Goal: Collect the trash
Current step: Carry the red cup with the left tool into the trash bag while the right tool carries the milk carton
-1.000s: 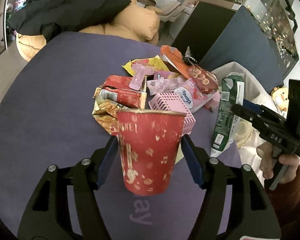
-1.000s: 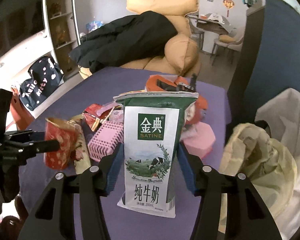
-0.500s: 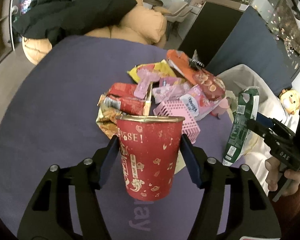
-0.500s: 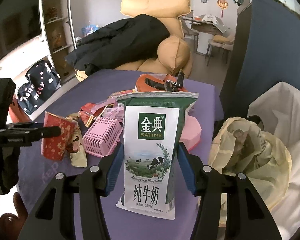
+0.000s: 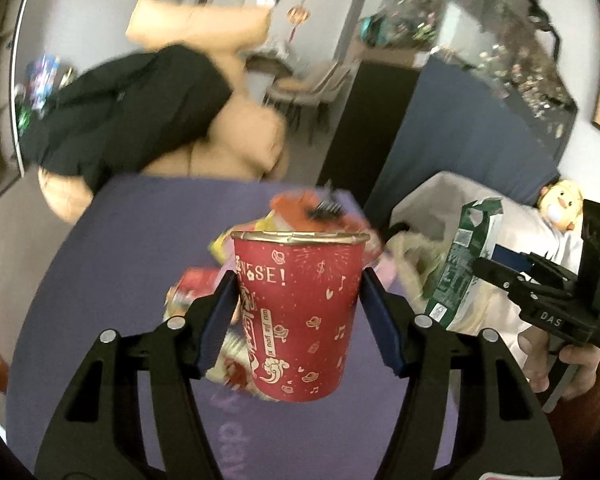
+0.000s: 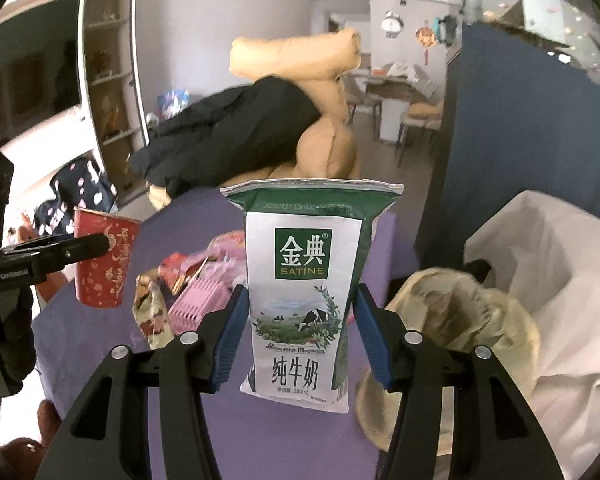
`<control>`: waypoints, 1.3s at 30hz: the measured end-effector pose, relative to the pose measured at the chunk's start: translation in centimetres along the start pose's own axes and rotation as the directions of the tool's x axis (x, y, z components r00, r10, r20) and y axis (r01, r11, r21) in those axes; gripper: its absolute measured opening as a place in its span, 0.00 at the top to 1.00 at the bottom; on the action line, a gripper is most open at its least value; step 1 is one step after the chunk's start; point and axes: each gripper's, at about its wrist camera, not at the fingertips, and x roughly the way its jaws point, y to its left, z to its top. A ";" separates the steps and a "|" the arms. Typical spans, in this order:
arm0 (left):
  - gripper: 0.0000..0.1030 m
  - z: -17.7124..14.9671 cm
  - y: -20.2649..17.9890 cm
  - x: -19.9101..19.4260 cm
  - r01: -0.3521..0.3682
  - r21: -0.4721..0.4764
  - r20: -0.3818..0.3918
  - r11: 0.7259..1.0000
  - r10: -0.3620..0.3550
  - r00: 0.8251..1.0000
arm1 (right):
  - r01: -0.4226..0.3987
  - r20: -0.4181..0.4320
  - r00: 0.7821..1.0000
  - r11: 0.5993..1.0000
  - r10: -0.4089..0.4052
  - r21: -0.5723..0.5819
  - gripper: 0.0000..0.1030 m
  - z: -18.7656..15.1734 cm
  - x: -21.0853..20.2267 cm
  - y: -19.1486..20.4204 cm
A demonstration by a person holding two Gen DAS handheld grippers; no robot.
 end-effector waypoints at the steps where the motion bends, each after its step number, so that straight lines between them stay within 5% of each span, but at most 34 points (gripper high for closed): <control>1: 0.43 0.5 -0.8 -0.2 0.014 0.009 0.023 1.000 -0.014 1.000 | 0.006 0.016 1.000 1.000 -0.006 0.002 0.50 0.2 -0.6 -0.5; 11: 0.43 2.4 -9.9 2.5 0.139 0.095 0.131 0.986 -0.151 0.980 | 0.169 0.151 0.974 0.985 -0.171 0.028 0.50 1.3 -7.0 -7.5; 18: 0.43 1.5 -16.1 10.6 0.275 0.109 0.015 0.955 -0.278 0.960 | 0.301 0.137 0.941 0.950 -0.311 0.085 0.50 -0.6 -8.1 -13.6; 27: 0.42 1.0 -19.2 20.1 0.379 0.024 -0.147 0.925 -0.371 0.917 | 0.346 0.093 0.928 0.927 -0.361 0.147 0.50 -1.9 -5.8 -18.7; 39: 0.35 0.4 -20.9 24.3 0.408 -0.004 -0.208 0.913 -0.400 0.893 | 0.363 0.069 0.922 0.913 -0.380 0.188 0.50 -2.4 -3.9 -20.9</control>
